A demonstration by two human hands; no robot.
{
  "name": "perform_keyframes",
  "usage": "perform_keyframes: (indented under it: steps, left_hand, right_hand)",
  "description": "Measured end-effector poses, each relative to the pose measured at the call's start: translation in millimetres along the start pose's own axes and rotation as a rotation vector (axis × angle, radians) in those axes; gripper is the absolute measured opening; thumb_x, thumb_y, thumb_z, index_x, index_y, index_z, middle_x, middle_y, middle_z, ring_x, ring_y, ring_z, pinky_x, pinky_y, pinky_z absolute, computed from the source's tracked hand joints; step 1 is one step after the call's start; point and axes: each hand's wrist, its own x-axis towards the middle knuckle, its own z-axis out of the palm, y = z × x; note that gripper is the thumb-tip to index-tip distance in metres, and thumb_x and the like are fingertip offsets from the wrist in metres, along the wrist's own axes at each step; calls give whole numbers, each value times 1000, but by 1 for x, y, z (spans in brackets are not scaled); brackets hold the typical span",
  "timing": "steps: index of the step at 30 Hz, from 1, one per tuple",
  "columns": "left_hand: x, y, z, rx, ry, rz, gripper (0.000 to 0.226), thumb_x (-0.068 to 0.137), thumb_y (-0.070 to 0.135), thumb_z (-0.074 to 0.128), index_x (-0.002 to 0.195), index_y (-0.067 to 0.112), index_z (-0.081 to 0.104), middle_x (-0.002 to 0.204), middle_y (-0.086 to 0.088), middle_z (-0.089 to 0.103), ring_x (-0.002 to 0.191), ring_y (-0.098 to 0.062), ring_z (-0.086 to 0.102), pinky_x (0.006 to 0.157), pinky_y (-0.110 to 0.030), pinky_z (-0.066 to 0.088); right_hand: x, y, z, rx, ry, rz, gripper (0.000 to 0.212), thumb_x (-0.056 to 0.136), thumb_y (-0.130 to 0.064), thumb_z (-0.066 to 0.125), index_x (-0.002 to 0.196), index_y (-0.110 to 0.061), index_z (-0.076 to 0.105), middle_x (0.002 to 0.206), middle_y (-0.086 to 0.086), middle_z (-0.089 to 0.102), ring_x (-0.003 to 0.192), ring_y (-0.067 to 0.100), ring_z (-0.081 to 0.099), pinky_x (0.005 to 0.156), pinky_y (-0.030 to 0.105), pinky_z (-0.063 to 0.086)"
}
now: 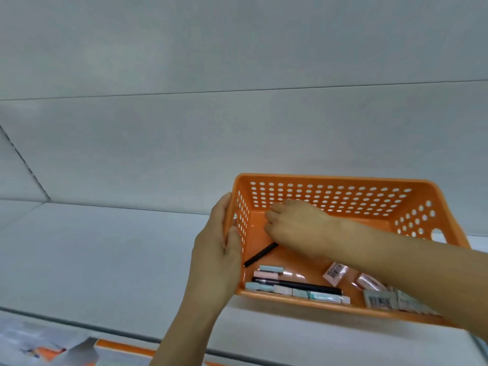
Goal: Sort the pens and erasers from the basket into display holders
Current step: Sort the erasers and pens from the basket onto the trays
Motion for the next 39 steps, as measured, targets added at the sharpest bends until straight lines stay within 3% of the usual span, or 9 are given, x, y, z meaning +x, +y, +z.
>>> perform_keyframes:
  steps: [3,7,13,17,21,25,30,35,39]
  left_hand:
    - [2,-11,3,-30,10,13,44,103,30,39,144,43,32,130,17,54,110,-6,59,91,-27,53]
    - [2,-12,6,-27,26,-39,44,103,30,37,144,44,31,121,23,50,101,0,58,76,-11,48]
    - [4,-6,9,3,49,-55,44,103,31,37,145,43,29,120,22,44,106,-4,50,96,-33,47]
    - [9,-4,8,49,8,-84,46,104,32,36,148,40,26,135,14,47,118,-9,50,103,-38,44]
    - [15,-1,6,248,21,-50,50,102,37,37,151,33,25,149,4,42,133,-18,44,110,-41,37]
    - [4,26,21,408,203,314,46,100,40,43,142,22,44,141,-3,52,131,-22,46,107,-41,34]
    - [-11,68,76,402,8,717,31,94,37,48,113,22,68,110,6,65,104,-16,58,88,-40,49]
    - [-45,120,129,150,-207,601,15,94,38,53,97,31,66,83,21,56,77,2,53,67,-15,39]
    - [-81,163,183,-139,-270,297,10,95,28,55,87,26,59,68,19,58,61,2,50,57,-14,36]
  right_hand:
    - [-35,-7,-17,296,-194,141,16,89,-36,58,91,-20,54,85,-3,56,74,16,53,59,31,42]
    - [-42,-16,-2,602,-388,238,11,86,-28,60,92,-19,59,93,2,61,84,21,60,71,37,52]
    - [-37,-16,4,600,-561,247,23,99,-26,43,114,-20,59,110,5,61,97,23,59,82,37,50]
    - [-51,2,-12,636,-434,309,15,101,-30,43,100,-21,55,97,0,59,86,16,57,77,32,48]
    - [-80,29,-27,1180,-294,434,19,100,-29,49,85,-20,56,66,-3,56,52,9,49,48,24,41]
    - [-119,43,-23,1560,-160,437,18,100,-29,49,97,-16,60,70,3,52,48,8,37,42,20,26]
    - [-180,58,-11,1730,-61,400,20,99,-27,49,93,-12,62,63,3,47,43,8,28,40,20,16]
    - [-260,89,9,1766,226,535,25,100,-25,47,95,-7,64,62,6,44,40,9,26,38,17,14]
    - [-321,110,43,1725,505,842,39,102,-38,39,98,-7,63,57,0,29,43,10,18,40,18,13]
